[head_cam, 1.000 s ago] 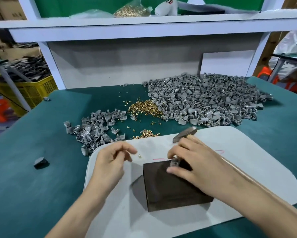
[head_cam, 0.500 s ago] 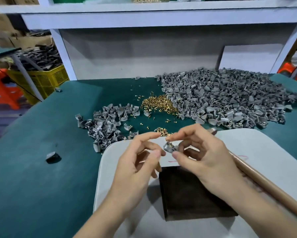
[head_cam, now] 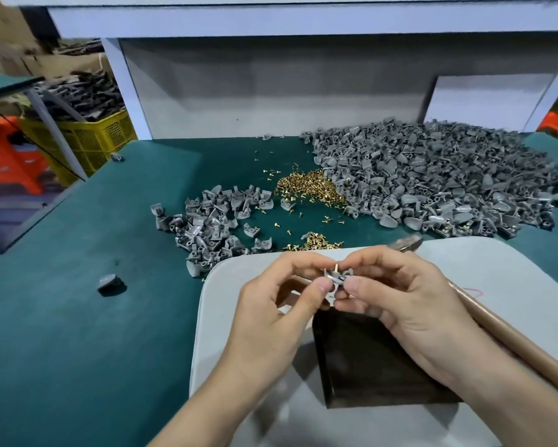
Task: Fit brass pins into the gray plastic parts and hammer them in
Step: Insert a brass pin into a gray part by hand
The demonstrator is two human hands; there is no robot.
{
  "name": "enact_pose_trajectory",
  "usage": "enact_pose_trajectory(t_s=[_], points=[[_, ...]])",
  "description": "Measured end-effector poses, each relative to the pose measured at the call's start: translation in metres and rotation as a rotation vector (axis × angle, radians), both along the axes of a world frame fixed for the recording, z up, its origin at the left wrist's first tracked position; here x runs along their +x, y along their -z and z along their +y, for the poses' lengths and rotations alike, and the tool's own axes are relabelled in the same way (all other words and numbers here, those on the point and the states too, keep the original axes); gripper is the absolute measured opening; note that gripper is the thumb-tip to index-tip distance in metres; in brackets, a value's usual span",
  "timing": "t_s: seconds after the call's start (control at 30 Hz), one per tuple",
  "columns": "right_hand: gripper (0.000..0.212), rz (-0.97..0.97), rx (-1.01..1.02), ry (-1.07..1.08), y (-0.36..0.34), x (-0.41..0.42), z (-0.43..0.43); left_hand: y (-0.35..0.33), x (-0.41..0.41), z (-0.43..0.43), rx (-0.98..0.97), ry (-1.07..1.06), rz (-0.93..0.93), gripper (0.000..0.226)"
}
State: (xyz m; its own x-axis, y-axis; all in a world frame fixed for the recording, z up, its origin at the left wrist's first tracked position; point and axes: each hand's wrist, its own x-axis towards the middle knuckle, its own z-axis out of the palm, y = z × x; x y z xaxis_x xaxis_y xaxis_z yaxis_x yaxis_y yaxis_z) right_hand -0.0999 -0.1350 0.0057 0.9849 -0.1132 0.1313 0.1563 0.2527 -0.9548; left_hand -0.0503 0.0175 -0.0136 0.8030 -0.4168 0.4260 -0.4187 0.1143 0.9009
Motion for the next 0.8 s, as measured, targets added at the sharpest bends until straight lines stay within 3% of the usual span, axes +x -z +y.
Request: enact_pose_trajectory(t_s=[0.1, 0.2, 0.27, 0.33, 0.4, 0.47, 0.6, 0.7, 0.8], points=[[0.023, -0.002, -0.108, 0.054, -0.013, 0.0, -0.012, 0.002, 0.003, 0.003, 0.022, 0.028, 0.01, 0.017], [0.017, -0.086, -0.187, 0.377, -0.034, 0.009, -0.051, 0.007, 0.013, 0.008, 0.068, -0.067, 0.018, 0.015], [0.038, -0.001, -0.271, 0.601, -0.041, 0.018, -0.084, 0.014, 0.023, 0.012, 0.178, -0.177, -0.02, 0.026], [0.065, 0.207, -0.51, 0.692, -0.038, 0.019, -0.109, 0.02, 0.029, 0.016, 0.295, -0.27, -0.057, 0.031], [0.063, 0.36, -0.87, 0.688, -0.027, 0.011, -0.122, 0.024, 0.036, 0.022, 0.395, -0.352, -0.119, 0.031], [0.052, 0.453, -1.102, 0.572, -0.013, 0.001, -0.12, 0.026, 0.045, 0.029, 0.489, -0.47, -0.205, 0.032], [0.031, 0.552, -1.209, 0.388, 0.006, 0.0, -0.105, 0.022, 0.067, 0.034, 0.675, -0.613, -0.261, 0.042], [0.019, 0.514, -1.458, 0.414, 0.012, 0.004, -0.102, 0.017, 0.082, 0.026, 0.955, -0.516, -0.311, 0.043], [0.018, 0.467, -1.492, 0.46, 0.019, 0.004, -0.101, 0.006, 0.101, 0.019, 1.148, -0.443, -0.403, 0.033]])
